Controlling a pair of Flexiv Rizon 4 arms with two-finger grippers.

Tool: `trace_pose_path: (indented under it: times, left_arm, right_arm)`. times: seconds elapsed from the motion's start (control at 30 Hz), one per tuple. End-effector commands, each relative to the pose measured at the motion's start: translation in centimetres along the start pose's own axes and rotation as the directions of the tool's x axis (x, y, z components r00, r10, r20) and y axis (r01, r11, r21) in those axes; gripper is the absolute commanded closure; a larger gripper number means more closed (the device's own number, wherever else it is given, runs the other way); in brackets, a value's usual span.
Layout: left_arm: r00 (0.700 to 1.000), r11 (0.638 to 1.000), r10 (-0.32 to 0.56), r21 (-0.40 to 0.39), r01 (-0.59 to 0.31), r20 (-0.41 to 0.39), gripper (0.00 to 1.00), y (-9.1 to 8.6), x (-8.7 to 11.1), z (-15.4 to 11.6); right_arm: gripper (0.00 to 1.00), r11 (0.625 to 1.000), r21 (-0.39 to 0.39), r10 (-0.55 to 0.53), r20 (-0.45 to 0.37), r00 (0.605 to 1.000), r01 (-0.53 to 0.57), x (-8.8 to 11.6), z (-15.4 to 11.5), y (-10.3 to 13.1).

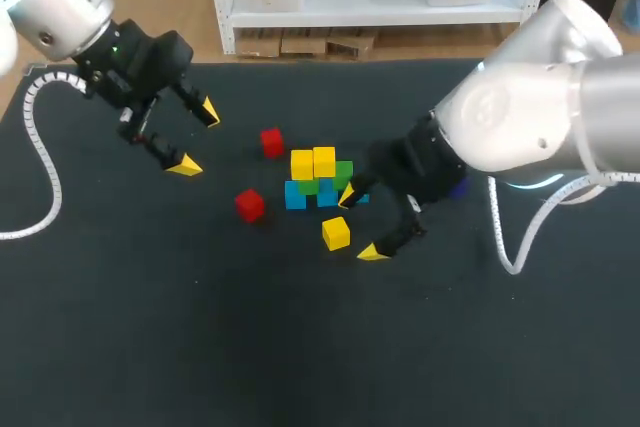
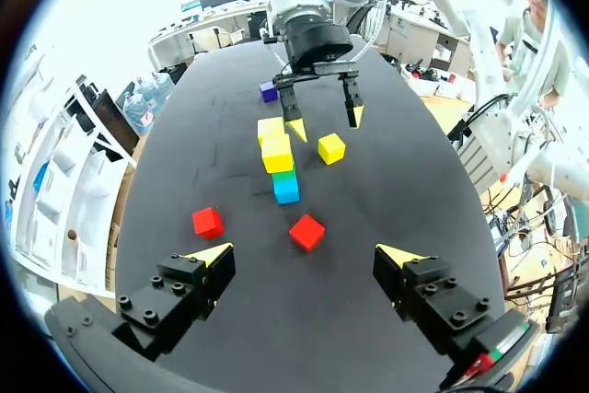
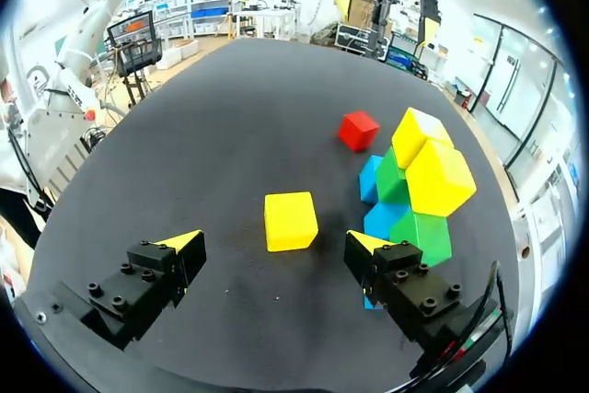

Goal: Place the blue cubes, place green cubes on the blue cubes, place the yellow cubes on the green cubes, then place the red cubes on the yellow cubes, and place purple cube on the red cubes.

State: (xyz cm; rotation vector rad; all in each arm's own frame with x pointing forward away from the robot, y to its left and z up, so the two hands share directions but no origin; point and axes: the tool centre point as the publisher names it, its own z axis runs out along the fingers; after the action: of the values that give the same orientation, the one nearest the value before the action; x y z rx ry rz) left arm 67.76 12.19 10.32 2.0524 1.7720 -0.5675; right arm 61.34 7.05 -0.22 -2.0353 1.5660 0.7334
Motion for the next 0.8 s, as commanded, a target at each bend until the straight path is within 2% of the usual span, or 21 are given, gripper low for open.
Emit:
trace_pose_path:
  times: [0.03, 0.17, 0.27, 0.4, 0.47, 0.5, 0.57, 0.63, 0.67, 0.8]
  left_arm:
    - [1.0, 1.0, 0.002, 0.002, -0.002, 0.002, 0.0, 0.12, 0.09, 0.03]
    - [1.0, 1.0, 0.002, 0.002, -0.002, 0.002, 0.0, 0.12, 0.09, 0.03]
    - [1.0, 1.0, 0.002, 0.002, -0.002, 0.002, 0.0, 0.12, 0.09, 0.03]
    - [1.0, 1.0, 0.002, 0.002, -0.002, 0.002, 0.0, 0.12, 0.09, 0.03]
    - [1.0, 1.0, 0.002, 0.002, -0.002, 0.002, 0.0, 0.12, 0.09, 0.03]
    - [1.0, 1.0, 0.002, 0.002, -0.002, 0.002, 0.0, 0.12, 0.09, 0.03]
    - [1.0, 1.0, 0.002, 0.002, -0.002, 0.002, 0.0, 0.12, 0.09, 0.03]
    - [1.0, 1.0, 0.002, 0.002, -0.002, 0.002, 0.0, 0.12, 0.09, 0.03]
    - [1.0, 1.0, 0.002, 0.002, -0.002, 0.002, 0.0, 0.12, 0.09, 0.03]
    - [1.0, 1.0, 0.002, 0.002, -0.002, 0.002, 0.0, 0.12, 0.09, 0.03]
  right_arm:
    - [0.0, 1.0, -0.021, -0.007, 0.006, 1.0, 0.007, 0.01, 0.53, -0.73]
    - [0.0, 0.999, -0.035, -0.015, 0.005, 1.0, 0.015, -0.12, 0.74, -0.71]
    - [0.06, 0.999, -0.044, -0.02, 0.008, 1.0, 0.02, -0.32, 0.89, -0.6]
    - [0.09, 0.998, -0.054, -0.023, 0.013, 1.0, 0.024, -0.62, 1.08, -0.34]
    - [0.16, 0.998, -0.058, -0.024, 0.014, 1.0, 0.025, -0.71, 1.16, -0.21]
    - [0.25, 0.998, -0.06, -0.024, 0.014, 1.0, 0.025, -0.73, 1.2, -0.15]
    - [0.29, 0.998, -0.063, -0.023, 0.014, 1.0, 0.024, -0.77, 1.26, -0.06]
    - [0.38, 0.998, -0.064, -0.022, 0.014, 1.0, 0.023, -0.79, 1.31, 0.01]
    - [0.51, 0.998, -0.065, -0.022, 0.014, 1.0, 0.023, -0.79, 1.32, 0.03]
    - [0.58, 0.998, -0.066, -0.021, 0.013, 1.0, 0.022, -0.83, 1.32, 0.1]
